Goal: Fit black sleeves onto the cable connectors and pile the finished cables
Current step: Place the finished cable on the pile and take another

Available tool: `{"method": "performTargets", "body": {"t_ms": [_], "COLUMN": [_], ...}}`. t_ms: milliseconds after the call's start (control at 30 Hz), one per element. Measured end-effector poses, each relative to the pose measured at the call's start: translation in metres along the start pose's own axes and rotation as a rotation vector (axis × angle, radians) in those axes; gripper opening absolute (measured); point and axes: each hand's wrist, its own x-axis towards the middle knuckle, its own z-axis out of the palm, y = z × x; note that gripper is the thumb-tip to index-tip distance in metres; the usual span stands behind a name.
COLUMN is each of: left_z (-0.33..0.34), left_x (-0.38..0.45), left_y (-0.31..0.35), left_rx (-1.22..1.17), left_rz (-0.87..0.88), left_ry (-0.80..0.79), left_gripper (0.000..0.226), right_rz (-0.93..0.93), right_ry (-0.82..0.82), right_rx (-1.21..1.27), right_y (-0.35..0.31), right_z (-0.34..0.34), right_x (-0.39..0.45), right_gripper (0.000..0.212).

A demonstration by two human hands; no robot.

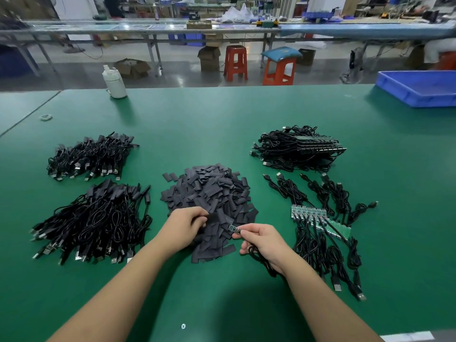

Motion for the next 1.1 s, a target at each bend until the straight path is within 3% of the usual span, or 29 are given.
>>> {"method": "performTargets", "body": {"t_ms": [100, 200, 1100], "left_z": [0.005, 0.013, 0.031], "left_x": [-0.003, -0.006, -0.021], "left_y": [0.006, 0.009, 0.026], "left_rx": [-0.159, -0.294, -0.349], "left_rz": [-0.049, -0.103, -0.091], "left_ry": [-0.06, -0.129, 0.037], "left_gripper": [0.026, 0.02, 0.02], "right_rz": [-0.001, 0.006, 0.081], "right_ry": [0.002, -0.004, -0.037], "right_rx": [0.007, -0.012, 0.024], "right_y": [-0.001, -0.001, 0.003], "right_z": [0.0, 0.0, -0.005], "right_x": [-0.001, 0.0, 0.009], "right_gripper": [0.015, 0.017, 0.016]}}
